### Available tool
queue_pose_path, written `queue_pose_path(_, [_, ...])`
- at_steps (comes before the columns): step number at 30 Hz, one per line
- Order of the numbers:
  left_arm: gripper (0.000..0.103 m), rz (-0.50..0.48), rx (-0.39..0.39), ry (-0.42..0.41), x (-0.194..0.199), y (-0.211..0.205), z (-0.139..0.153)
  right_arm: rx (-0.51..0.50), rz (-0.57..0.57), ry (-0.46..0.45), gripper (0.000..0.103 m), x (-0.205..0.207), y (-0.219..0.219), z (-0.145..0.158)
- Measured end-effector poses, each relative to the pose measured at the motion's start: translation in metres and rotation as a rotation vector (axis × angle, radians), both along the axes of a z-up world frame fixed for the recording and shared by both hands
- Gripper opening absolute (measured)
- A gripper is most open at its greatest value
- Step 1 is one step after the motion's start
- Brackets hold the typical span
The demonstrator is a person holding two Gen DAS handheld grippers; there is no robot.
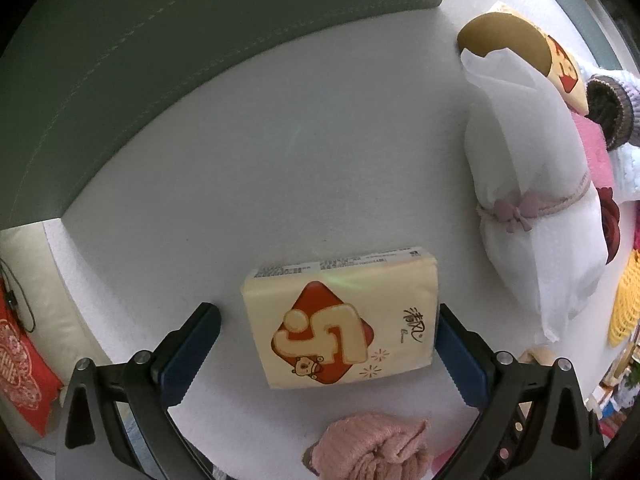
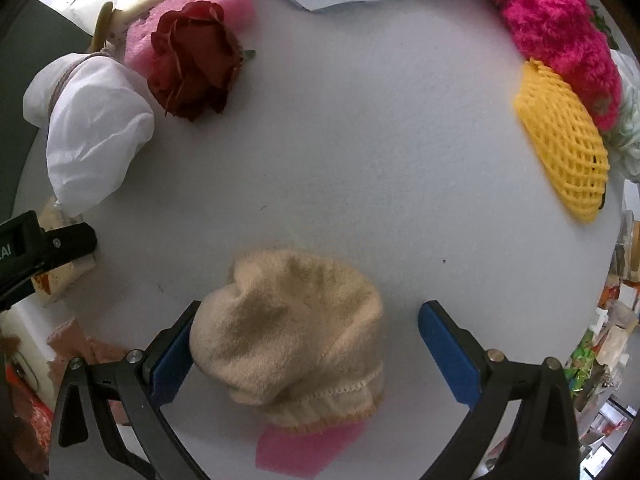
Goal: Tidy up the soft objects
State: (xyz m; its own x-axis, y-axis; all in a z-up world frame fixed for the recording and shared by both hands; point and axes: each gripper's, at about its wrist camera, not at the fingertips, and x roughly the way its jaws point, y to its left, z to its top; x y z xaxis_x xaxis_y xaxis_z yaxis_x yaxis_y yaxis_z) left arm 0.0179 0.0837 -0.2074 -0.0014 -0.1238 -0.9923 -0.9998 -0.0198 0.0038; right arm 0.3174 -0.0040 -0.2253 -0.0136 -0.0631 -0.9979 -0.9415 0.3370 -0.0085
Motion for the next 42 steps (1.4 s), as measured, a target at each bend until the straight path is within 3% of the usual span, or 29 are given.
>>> queue_pose_path(3, [0.103, 0.001, 0.006, 0.001, -0.001, -0.003, 0.005, 0.007, -0.003, 0.007, 0.103, 0.010, -0.031, 0.002])
queue_pose_path(8, [0.102, -0.038, -0.035, 0.005, 0.001, -0.003, 0.005, -0.010, 0.005, 0.012, 0.103, 0.009, -0.035, -0.003])
queue_pose_path(11, [0.081, -0.143, -0.032, 0.000, 0.012, -0.004, 0.014, -0.044, 0.017, 0.012, 0.101, 0.012, -0.028, -0.004])
queue_pose_path(12, [0.079, -0.178, -0.030, 0.003, 0.016, -0.005, 0.017, -0.039, 0.021, 0.010, 0.099, 0.012, -0.028, -0.002])
queue_pose_path(14, [0.079, -0.227, -0.033, -0.007, 0.018, -0.008, 0.020, -0.021, 0.037, -0.001, 0.089, 0.010, -0.028, 0.009])
queue_pose_path(15, [0.079, -0.237, -0.030, -0.006, 0.016, -0.009, 0.022, -0.013, 0.049, -0.007, 0.078, 0.008, -0.027, 0.012])
queue_pose_path(17, [0.079, -0.260, -0.020, -0.006, 0.011, -0.012, 0.028, 0.000, 0.073, -0.017, 0.043, 0.005, -0.025, 0.019])
queue_pose_path(20, [0.079, -0.331, 0.027, -0.009, 0.009, -0.017, 0.045, 0.008, 0.043, -0.008, 0.032, 0.010, -0.026, 0.025])
queue_pose_path(23, [0.079, -0.424, 0.093, -0.016, 0.008, -0.028, 0.067, 0.042, -0.040, 0.041, 0.032, 0.019, -0.032, 0.037])
queue_pose_path(30, [0.079, -0.530, 0.172, -0.057, 0.005, -0.055, 0.116, 0.125, -0.139, 0.115, 0.032, 0.023, -0.054, 0.063])
queue_pose_path(34, [0.079, -0.562, 0.191, -0.084, 0.001, -0.064, 0.139, 0.155, -0.213, 0.164, 0.032, 0.030, -0.071, 0.075])
queue_pose_path(42, [0.079, -0.573, 0.275, -0.147, -0.018, -0.041, 0.180, 0.212, -0.332, 0.257, 0.032, 0.040, -0.098, 0.109])
